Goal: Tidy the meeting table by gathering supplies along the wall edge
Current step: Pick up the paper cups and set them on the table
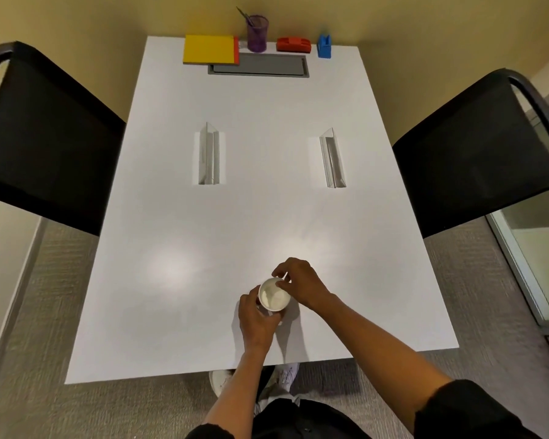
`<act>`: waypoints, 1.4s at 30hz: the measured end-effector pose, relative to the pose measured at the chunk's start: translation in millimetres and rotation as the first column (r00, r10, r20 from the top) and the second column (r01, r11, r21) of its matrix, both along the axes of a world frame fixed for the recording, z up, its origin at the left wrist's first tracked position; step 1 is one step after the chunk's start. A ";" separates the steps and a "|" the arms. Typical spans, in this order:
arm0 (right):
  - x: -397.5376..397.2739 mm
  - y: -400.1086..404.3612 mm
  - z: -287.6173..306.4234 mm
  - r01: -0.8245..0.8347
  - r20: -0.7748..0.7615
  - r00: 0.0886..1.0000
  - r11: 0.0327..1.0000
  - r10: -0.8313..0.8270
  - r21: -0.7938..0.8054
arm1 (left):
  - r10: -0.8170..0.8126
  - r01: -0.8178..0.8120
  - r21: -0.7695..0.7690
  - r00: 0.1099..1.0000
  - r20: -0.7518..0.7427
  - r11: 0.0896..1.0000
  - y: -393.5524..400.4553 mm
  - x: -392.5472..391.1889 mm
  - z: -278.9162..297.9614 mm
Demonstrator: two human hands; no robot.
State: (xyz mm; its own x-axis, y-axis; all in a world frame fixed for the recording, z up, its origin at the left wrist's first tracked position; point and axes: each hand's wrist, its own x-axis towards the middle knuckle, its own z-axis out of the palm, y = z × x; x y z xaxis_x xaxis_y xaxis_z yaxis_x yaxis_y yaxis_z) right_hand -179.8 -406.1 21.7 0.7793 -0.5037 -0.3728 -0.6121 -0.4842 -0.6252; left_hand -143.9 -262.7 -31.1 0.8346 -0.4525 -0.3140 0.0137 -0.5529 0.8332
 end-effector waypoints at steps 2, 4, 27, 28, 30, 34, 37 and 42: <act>1.1 1.4 0.7 -0.004 -0.019 1.000 1.000 0.004 -0.017 | -0.003 0.003 -0.005 1.000 0.000 1.000 0.4 -0.2 -0.9; 2.5 2.5 2.3 -0.006 -0.042 0.999 0.999 0.005 -0.041 | -0.010 0.010 -0.004 1.000 0.018 1.000 1.1 0.0 -3.1; 14.4 10.6 14.2 -0.118 -0.256 0.964 0.979 0.072 -0.168 | -0.180 0.169 0.087 0.974 0.138 0.982 9.7 6.0 -7.3; 15.5 11.3 14.4 -0.120 -0.257 0.964 0.977 0.072 -0.175 | -0.181 0.170 0.086 0.973 0.141 0.982 10.2 6.4 -7.3; 17.3 12.3 14.6 -0.117 -0.259 0.964 0.976 0.068 -0.181 | -0.187 0.177 0.084 0.973 0.134 0.981 11.0 7.3 -7.5; 18.7 12.8 16.0 -0.110 -0.278 0.959 0.978 0.058 -0.177 | -0.194 0.186 0.084 0.974 0.114 0.979 12.0 7.3 -10.4; 17.8 11.4 19.2 -0.088 -0.277 0.960 0.985 0.044 -0.149 | -0.198 0.188 0.087 0.973 0.119 0.978 13.0 7.5 -10.9; 14.7 -0.9 33.9 -0.070 -0.184 0.981 0.997 0.067 -0.013 | -0.207 0.196 0.102 0.971 0.117 0.975 14.3 11.2 -10.6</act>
State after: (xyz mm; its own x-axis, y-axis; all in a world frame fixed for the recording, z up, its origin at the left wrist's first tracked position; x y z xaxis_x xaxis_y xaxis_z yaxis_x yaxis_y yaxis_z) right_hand -165.1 -407.0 55.6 0.7315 -0.4602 -0.5031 -0.6805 -0.5401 -0.4952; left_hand -132.7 -248.4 -41.8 0.7645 -0.5902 -0.2593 -0.2073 -0.6059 0.7680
